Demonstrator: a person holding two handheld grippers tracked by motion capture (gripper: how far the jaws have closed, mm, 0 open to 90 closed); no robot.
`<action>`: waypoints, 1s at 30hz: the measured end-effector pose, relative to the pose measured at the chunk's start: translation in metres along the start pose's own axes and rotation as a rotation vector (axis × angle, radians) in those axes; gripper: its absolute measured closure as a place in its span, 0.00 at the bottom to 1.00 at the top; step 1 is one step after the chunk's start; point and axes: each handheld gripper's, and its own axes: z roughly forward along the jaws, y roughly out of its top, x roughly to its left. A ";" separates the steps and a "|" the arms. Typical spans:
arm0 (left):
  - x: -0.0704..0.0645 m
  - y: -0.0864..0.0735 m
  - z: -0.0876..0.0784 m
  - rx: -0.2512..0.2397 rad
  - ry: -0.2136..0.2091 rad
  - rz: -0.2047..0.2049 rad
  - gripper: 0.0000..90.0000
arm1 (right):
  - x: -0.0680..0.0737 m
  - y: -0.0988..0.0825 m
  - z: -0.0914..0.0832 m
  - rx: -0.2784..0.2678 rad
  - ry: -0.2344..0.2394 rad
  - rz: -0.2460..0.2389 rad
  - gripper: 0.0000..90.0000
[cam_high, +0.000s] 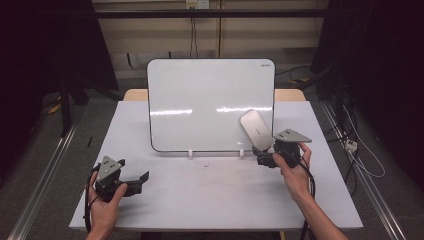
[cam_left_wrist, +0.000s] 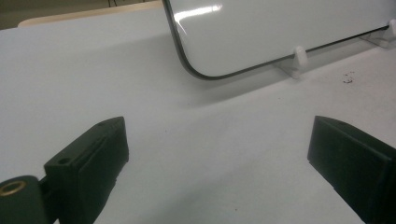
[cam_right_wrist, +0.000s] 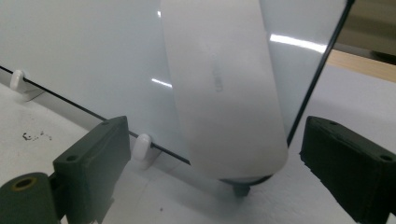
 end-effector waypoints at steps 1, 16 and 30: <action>0.000 0.000 0.000 -0.003 0.000 -0.004 0.06 | -0.001 -0.001 -0.003 -0.002 -0.006 -0.001 0.09; -0.001 0.003 -0.003 -0.036 0.015 -0.016 0.06 | -0.014 -0.027 -0.029 -0.032 -0.026 0.046 0.11; 0.001 0.004 -0.003 -0.052 0.020 -0.024 0.06 | -0.017 -0.053 -0.041 -0.043 -0.054 0.038 0.11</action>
